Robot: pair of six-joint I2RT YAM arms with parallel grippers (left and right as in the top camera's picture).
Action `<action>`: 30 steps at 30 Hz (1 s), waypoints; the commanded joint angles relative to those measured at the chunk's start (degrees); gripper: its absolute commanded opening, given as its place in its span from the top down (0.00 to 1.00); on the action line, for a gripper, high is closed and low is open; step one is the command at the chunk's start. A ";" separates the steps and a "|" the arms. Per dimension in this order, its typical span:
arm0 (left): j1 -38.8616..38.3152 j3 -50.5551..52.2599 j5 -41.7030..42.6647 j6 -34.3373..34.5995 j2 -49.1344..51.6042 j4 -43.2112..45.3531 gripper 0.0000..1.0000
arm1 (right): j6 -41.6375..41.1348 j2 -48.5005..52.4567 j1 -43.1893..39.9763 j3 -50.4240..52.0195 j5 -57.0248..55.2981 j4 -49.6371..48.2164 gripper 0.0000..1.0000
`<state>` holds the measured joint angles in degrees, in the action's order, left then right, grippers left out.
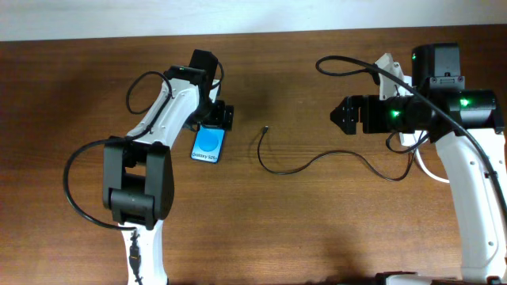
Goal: Plug charger to phone and switch on socket
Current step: 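Move the left gripper over the blue phone and grip its top edge, then lift the phone with the left gripper and tilt it upright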
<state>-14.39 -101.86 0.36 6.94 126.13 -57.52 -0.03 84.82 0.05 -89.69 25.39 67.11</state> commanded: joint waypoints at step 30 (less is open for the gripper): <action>-0.37 6.25 3.04 -1.73 4.44 2.86 0.26 | -0.26 -0.09 0.33 -0.48 -0.52 -0.20 0.02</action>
<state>-14.61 -98.02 -0.69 5.32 128.88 -54.54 -0.01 84.82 0.05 -89.67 25.39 67.09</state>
